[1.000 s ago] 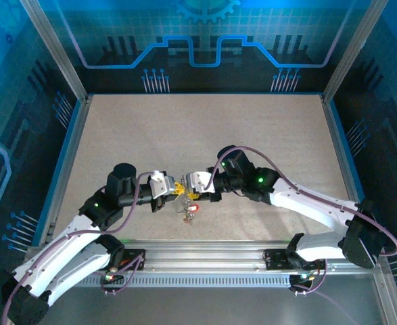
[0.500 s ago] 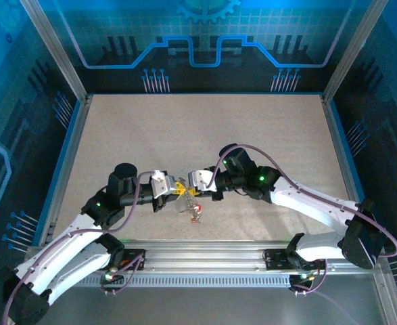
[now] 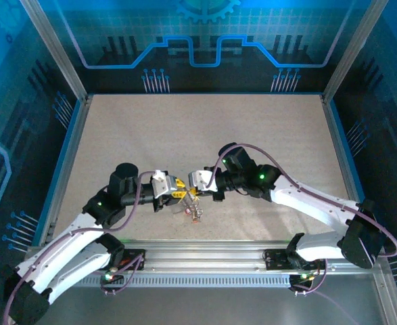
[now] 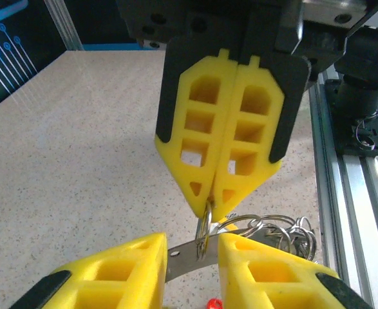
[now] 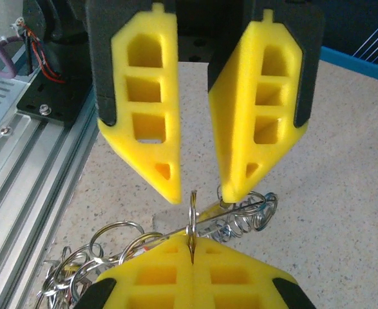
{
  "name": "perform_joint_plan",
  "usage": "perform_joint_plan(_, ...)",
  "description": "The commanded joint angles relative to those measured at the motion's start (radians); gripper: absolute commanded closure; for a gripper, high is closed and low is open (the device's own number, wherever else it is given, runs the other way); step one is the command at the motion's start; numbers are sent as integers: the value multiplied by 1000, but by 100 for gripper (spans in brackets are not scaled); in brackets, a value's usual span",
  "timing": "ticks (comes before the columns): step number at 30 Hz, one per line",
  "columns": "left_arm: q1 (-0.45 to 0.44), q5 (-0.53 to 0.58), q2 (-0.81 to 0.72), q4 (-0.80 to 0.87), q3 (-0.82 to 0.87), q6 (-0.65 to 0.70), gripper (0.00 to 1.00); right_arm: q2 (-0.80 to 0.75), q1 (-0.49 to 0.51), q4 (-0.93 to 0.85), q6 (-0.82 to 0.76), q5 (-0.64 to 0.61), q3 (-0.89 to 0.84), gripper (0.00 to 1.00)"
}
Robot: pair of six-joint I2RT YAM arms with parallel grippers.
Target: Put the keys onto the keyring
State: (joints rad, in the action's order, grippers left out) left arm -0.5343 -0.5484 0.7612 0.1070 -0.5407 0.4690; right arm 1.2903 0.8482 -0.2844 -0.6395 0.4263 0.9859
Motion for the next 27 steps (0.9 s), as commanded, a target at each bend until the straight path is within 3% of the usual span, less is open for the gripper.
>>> perform_joint_plan(1,-8,-53,22,15,-35,2,72,2,1,-47,-26,6,64,98)
perform_joint_plan(13,-8,-82,38,10,-64,0,80,27,15,-94,-35,-31,99,99)
perform_joint_plan(16,-9,-94,42,8,-65,10,86,23,15,-89,-31,-31,98,100)
perform_joint_plan(27,-9,-95,67,36,-69,30,84,10,15,-85,-26,-29,100,100)
